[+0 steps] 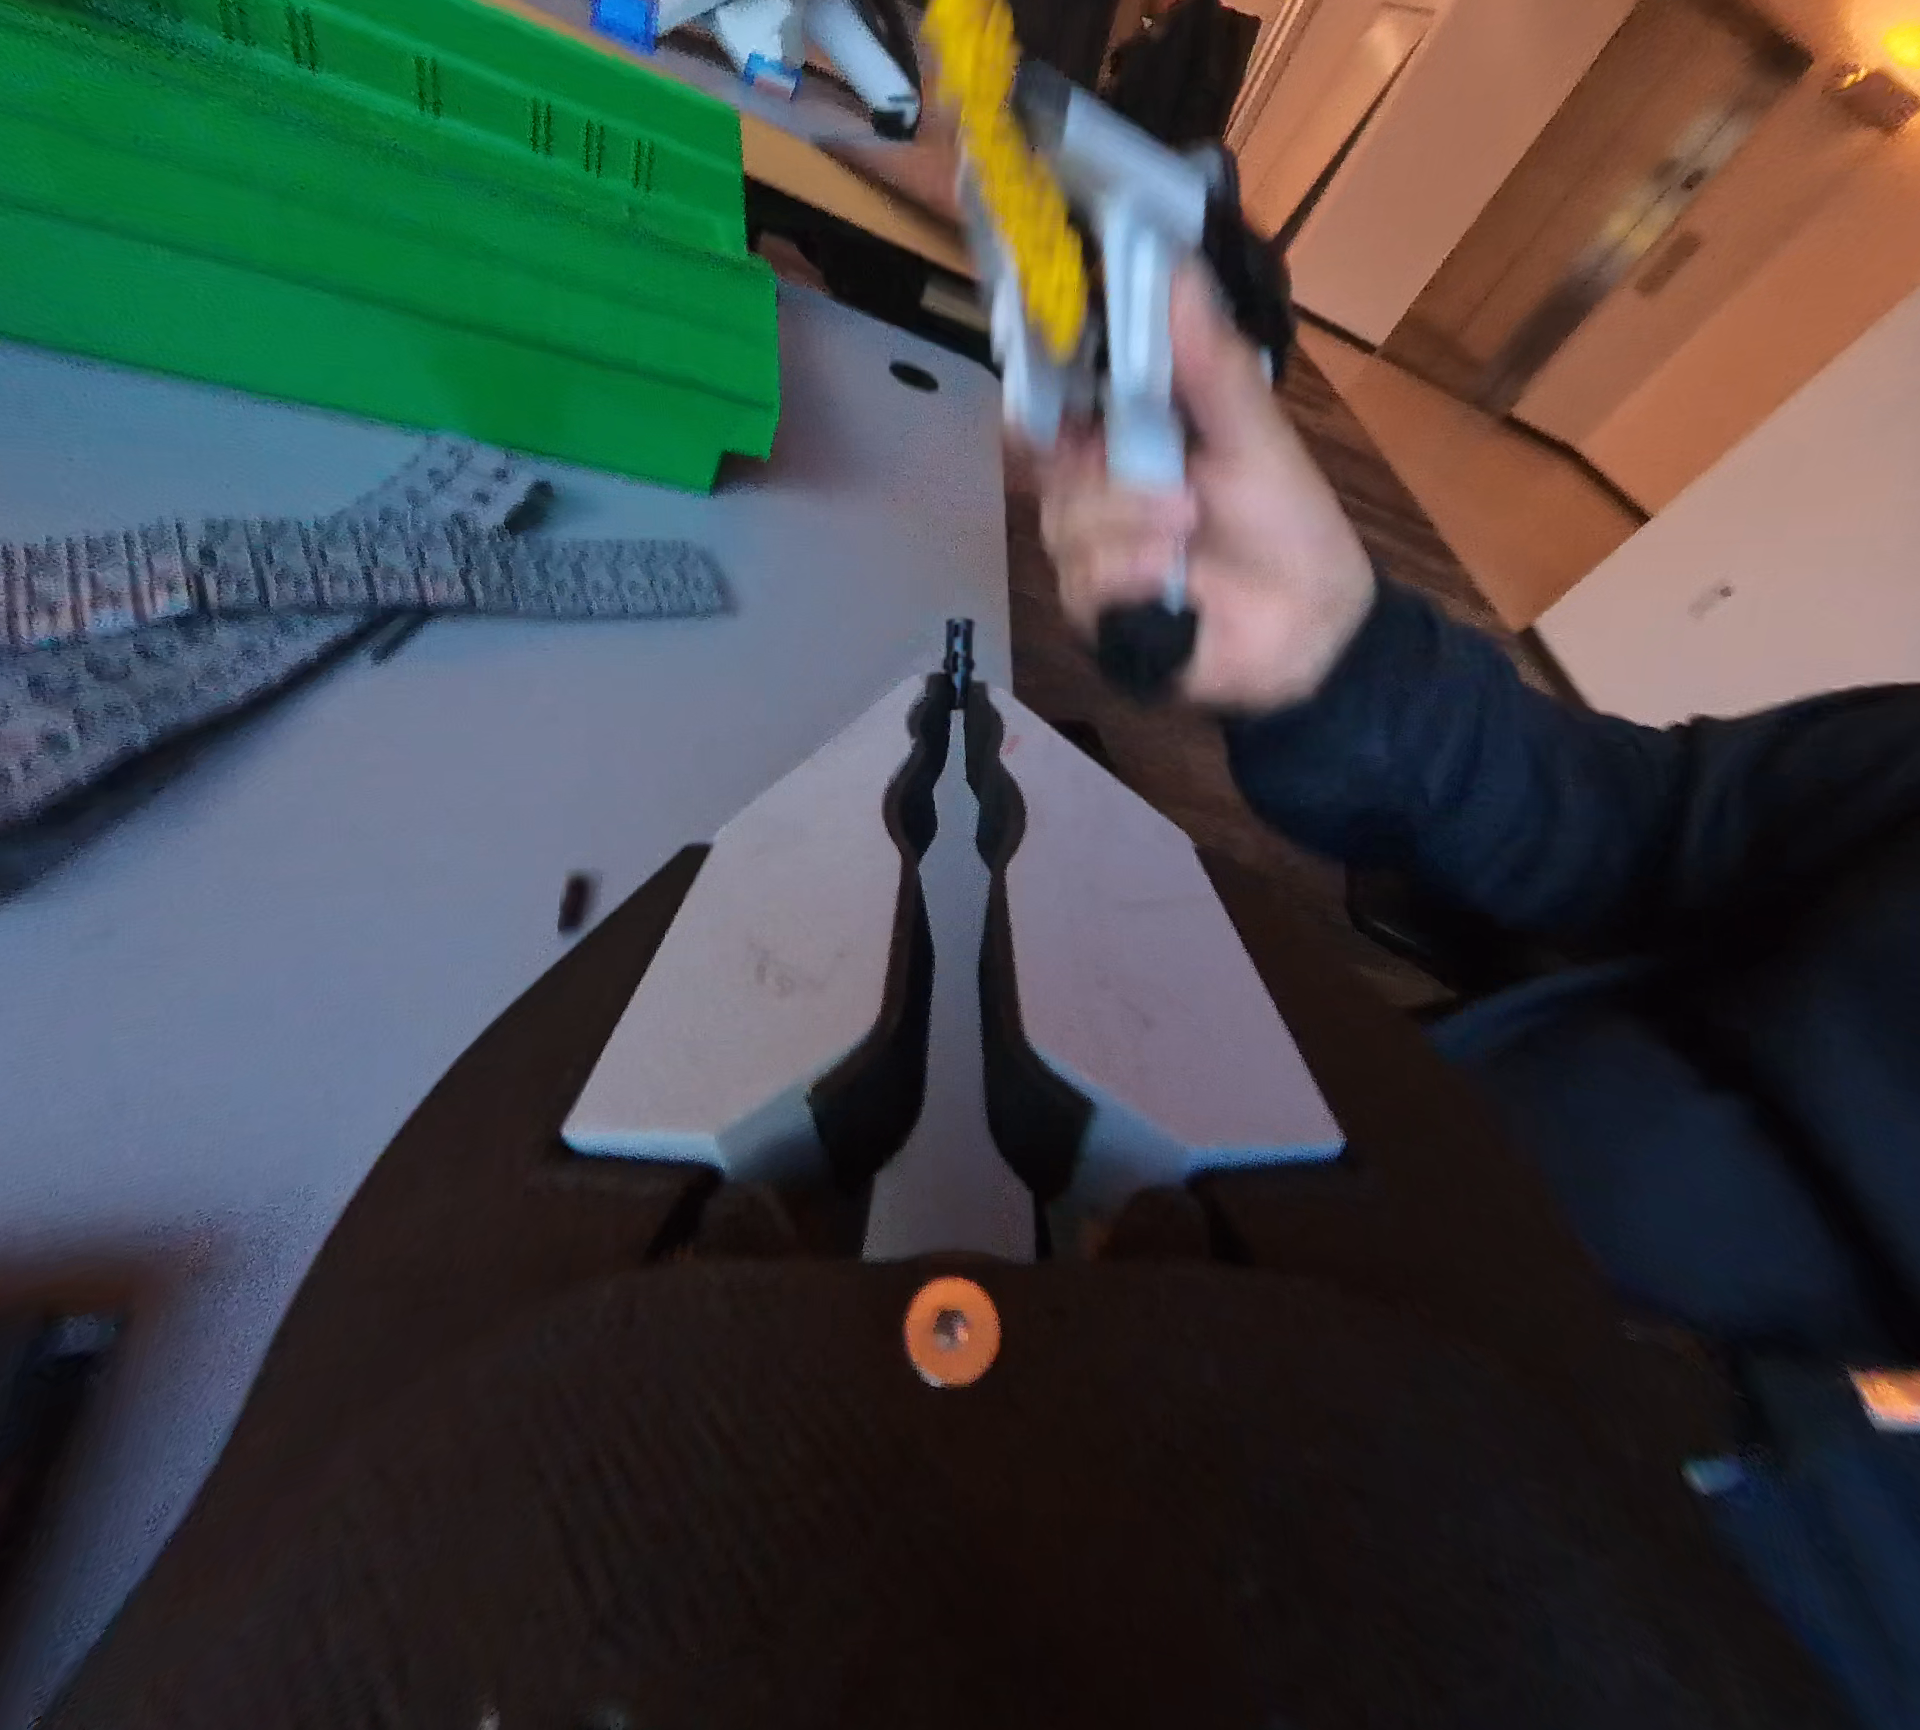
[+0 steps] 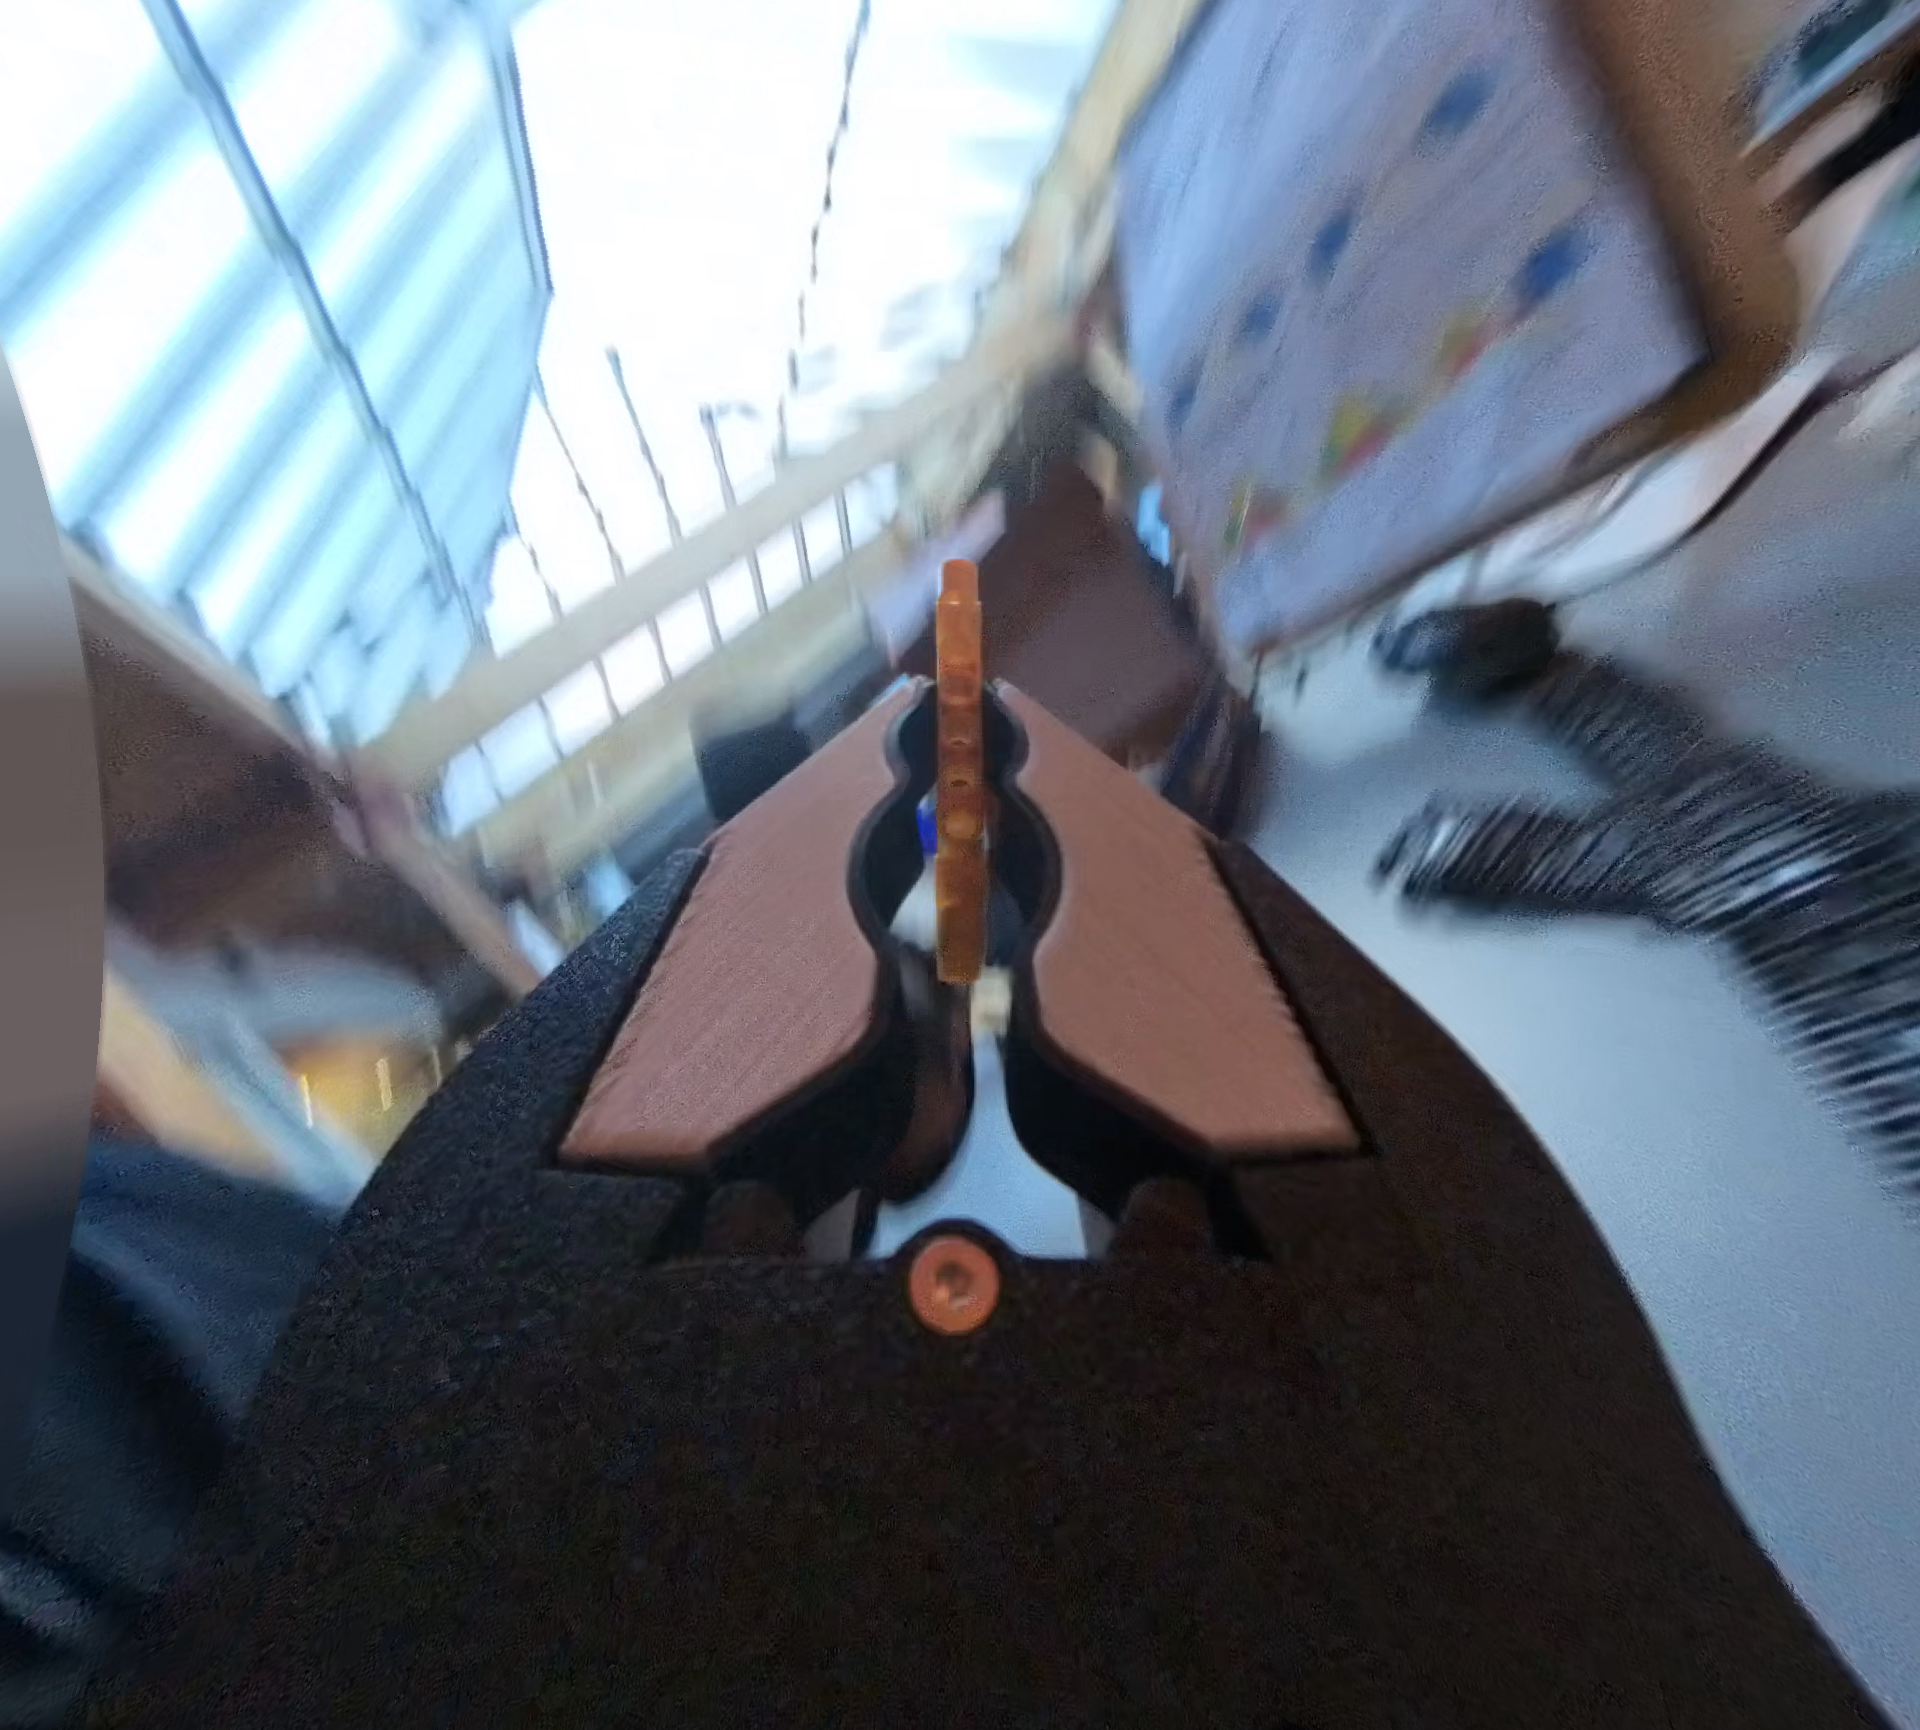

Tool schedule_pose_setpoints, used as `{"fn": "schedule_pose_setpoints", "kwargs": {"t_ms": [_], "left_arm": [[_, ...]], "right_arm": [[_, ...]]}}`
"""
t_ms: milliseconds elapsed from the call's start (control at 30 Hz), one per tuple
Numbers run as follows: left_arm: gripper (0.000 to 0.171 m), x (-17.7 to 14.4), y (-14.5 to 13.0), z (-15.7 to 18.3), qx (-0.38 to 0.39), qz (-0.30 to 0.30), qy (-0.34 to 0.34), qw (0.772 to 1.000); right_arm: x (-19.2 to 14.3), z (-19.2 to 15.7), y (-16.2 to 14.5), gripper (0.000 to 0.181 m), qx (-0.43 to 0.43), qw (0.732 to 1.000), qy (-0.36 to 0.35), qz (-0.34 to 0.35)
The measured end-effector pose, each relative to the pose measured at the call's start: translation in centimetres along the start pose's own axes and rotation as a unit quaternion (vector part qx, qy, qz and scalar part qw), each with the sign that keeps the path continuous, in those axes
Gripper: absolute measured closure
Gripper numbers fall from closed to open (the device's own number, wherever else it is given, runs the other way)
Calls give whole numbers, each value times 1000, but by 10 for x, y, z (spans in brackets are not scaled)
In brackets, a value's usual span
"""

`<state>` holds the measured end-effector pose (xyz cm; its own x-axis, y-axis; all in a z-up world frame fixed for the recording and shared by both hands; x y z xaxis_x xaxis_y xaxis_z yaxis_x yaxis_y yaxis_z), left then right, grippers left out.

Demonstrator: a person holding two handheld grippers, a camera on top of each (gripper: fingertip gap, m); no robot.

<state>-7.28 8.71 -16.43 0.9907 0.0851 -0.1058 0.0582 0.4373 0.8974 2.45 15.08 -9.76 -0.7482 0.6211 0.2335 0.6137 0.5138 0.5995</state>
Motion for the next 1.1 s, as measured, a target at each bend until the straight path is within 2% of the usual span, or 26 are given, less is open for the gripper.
{"fn": "schedule_pose_setpoints", "kwargs": {"t_ms": [33, 67, 133, 233, 333, 433, 500, 667, 767, 900, 1033, 1100], "left_arm": [[169, -8, -10, 1, -19, 3, -3, 1000], [169, -14, -18, 0, -22, 1, 3, 1000], [170, -21, -19, -2, 19, -6, 30, 999], [169, -14, -27, -4, 41, -79, 36, 995], [169, -12, -31, -5, 44, -110, 40, 992], [169, -27, -36, -22, 26, -138, 90, 986], [169, -41, -36, -38, 22, -150, 129, 980], [168, -44, -40, -63, -30, -197, 125, 972], [158, -39, -45, -82, -48, -231, 125, 964], [154, -33, -55, -104, -66, -270, 130, 952], [148, -30, -61, -112, -76, -293, 128, 944], [145, -30, -62, -113, -70, -298, 129, 943]], "right_arm": [[-16, 8, 37, 180, -10, 999, -9, 39], [-23, 7, 50, 180, -62, 998, -18, 24], [-17, -8, 25, 179, -143, 985, -21, -99], [-5, -9, -31, 179, -221, 946, -50, -231], [0, 18, -66, 179, -244, 919, -92, -295], [-1, 47, -95, 179, -236, 898, -117, -352], [-2, 68, -108, 178, -250, 883, -142, -372], [0, 92, -127, 178, -240, 867, -158, -408], [0, 100, -130, 172, -249, 857, -169, -419], [-1, 102, -121, 169, -260, 858, -176, -407], [-9, 97, -102, 167, -290, 862, -174, -378], [-16, 96, -97, 163, -321, 851, -173, -377]]}}
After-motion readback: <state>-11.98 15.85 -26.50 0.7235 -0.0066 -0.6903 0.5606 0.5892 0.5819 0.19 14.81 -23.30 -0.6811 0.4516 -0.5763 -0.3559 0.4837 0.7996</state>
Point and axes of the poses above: each gripper's, where its closed fingertips meet, x out along the fingers, y out of its top, z = x × y across the jaws, the point moved 1 cm from there along -x, back along the fingers, and after that the axes turned 15 degrees about -y, right-handed, at the moved point
